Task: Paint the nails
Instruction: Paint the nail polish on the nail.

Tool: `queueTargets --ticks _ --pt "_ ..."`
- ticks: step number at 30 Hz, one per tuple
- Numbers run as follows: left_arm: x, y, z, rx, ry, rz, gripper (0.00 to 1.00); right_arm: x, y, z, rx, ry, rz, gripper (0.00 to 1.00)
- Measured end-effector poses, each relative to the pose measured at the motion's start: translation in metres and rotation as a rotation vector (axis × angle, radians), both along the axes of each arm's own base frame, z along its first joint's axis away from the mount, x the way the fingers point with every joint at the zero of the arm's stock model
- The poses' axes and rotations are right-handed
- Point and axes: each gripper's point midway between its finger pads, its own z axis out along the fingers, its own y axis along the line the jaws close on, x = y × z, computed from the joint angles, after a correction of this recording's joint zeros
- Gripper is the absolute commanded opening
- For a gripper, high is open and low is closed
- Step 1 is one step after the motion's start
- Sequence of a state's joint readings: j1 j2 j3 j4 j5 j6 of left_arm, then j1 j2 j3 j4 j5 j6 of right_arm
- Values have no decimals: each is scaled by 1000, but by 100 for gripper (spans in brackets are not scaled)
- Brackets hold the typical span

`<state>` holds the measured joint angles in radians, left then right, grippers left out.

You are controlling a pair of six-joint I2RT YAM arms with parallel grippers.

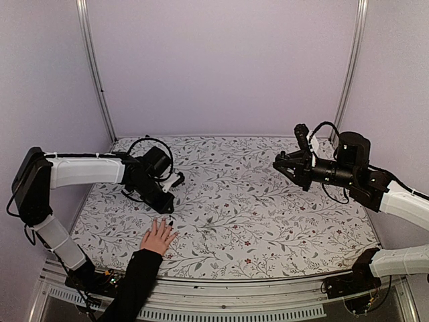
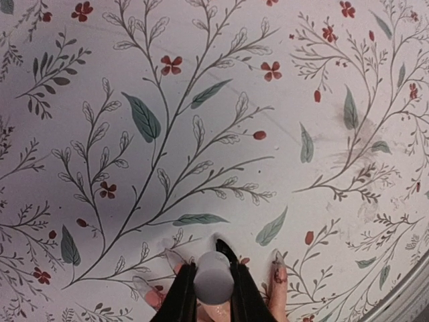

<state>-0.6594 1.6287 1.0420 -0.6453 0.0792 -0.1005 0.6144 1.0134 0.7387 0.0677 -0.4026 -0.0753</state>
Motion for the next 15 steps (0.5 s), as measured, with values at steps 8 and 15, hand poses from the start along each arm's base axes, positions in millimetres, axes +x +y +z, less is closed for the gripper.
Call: queueTargets --ticks 8,15 --pt "-2 0 -2 2 8 -2 0 0 0 0 0 0 0 0" --pt "-4 -1 -3 -2 16 -7 0 0 0 0 0 0 0 0"
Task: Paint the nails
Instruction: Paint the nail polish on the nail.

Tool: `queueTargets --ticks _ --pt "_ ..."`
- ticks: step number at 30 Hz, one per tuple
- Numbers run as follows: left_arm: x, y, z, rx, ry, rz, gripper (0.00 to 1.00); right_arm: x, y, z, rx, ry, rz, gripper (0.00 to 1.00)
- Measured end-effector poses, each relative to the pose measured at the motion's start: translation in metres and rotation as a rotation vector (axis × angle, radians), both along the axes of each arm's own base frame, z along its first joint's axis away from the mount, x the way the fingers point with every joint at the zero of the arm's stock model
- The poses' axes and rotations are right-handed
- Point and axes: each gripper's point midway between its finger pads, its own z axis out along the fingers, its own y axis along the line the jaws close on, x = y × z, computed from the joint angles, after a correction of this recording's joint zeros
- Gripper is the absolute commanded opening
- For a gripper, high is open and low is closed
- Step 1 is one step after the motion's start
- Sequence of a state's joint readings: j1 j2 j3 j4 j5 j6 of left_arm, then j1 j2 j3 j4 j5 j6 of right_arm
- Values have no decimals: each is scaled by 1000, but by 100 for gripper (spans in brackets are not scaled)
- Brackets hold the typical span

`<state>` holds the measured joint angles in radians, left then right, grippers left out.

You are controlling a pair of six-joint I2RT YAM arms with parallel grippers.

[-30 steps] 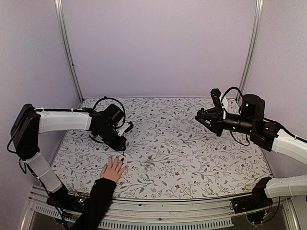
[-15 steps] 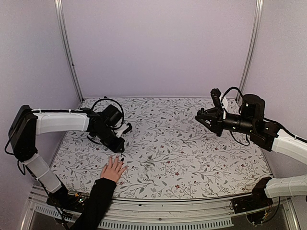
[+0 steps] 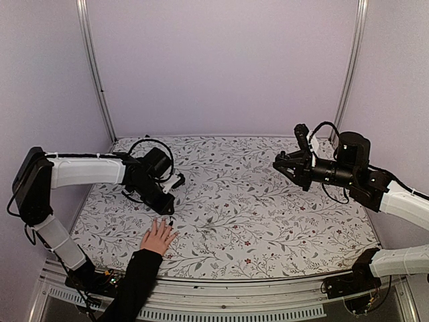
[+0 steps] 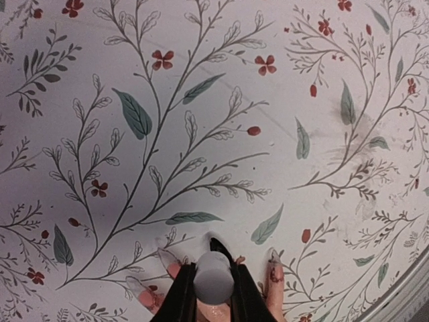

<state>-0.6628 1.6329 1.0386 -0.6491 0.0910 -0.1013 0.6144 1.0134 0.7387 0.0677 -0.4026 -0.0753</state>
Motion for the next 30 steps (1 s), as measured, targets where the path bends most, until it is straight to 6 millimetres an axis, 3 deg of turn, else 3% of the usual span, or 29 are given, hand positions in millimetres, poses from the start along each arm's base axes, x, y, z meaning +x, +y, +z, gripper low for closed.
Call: queueTargets --ticks 30 --pt "-1 -7 -10 -9 36 -20 0 0 0 -3 -4 6 -1 0"
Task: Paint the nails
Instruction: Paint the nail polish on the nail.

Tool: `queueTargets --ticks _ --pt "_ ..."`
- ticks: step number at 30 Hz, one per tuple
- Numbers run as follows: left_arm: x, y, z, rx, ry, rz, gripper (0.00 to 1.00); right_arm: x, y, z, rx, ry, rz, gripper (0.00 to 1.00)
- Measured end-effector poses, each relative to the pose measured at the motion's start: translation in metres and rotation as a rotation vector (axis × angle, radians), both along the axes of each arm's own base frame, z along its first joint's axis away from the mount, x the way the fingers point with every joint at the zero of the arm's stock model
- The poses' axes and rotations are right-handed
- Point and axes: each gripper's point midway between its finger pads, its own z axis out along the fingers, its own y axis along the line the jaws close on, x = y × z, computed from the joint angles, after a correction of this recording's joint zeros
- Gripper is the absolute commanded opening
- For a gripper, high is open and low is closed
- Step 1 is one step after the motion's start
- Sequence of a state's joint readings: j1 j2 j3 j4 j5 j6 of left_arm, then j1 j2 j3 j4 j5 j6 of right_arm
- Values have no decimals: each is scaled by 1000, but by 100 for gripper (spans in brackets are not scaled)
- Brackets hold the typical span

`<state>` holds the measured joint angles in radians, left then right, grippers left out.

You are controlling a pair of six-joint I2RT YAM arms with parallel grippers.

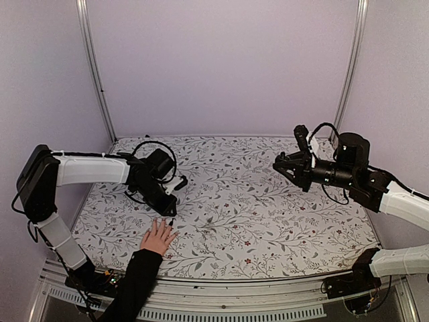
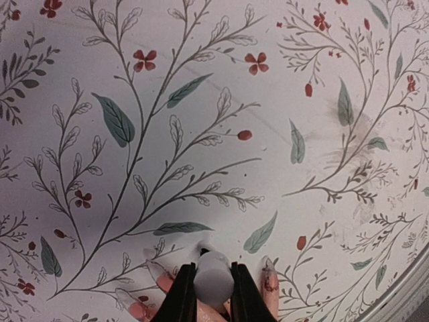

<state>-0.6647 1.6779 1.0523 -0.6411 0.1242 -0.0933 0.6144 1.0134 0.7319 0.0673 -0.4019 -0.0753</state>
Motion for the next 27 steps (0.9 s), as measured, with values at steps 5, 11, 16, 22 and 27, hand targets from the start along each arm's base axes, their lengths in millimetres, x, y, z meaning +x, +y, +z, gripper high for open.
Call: queueTargets --ticks 5,11,16,22,27 --pt "2 -1 2 -4 -6 0 0 0 0 0 0 0 0 0" --pt "4 -2 4 -8 -11 0 0 0 0 0 0 0 0 0" --pt "4 -2 6 -10 -14 2 0 0 0 0 0 0 0 0" --pt "4 -2 15 -24 -31 3 0 0 0 1 1 -2 0 0" --pt "2 -1 18 -28 -34 8 0 0 0 1 2 -2 0 0"
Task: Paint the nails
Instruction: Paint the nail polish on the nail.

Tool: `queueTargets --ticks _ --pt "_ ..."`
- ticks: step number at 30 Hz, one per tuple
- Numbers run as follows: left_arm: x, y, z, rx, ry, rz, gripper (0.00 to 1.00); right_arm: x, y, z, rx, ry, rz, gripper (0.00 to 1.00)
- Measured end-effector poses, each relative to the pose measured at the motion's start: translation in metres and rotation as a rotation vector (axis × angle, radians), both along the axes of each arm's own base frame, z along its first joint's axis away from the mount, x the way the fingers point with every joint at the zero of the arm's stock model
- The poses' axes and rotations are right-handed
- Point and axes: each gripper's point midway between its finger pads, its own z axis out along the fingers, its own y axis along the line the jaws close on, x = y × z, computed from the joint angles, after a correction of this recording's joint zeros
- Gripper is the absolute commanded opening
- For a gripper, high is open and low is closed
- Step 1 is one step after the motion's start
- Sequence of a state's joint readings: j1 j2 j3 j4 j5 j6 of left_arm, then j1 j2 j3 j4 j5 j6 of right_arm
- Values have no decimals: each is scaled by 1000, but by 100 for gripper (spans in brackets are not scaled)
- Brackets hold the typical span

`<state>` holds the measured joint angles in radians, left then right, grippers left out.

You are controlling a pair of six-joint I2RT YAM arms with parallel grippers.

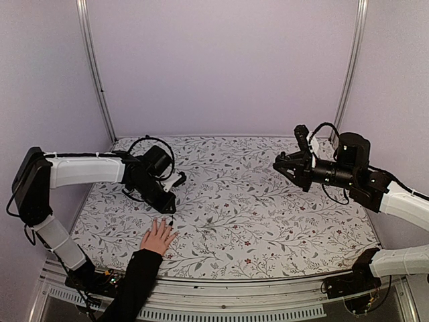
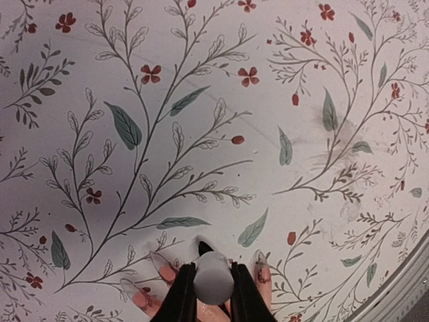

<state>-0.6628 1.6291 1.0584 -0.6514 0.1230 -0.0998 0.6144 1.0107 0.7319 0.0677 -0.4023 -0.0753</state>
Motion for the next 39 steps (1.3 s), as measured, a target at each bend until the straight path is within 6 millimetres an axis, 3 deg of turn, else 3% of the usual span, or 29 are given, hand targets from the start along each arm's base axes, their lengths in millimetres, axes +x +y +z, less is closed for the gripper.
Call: queueTargets --ticks 39 --pt "-3 10 -22 61 40 13 0 0 0 1 1 -2 0 0"
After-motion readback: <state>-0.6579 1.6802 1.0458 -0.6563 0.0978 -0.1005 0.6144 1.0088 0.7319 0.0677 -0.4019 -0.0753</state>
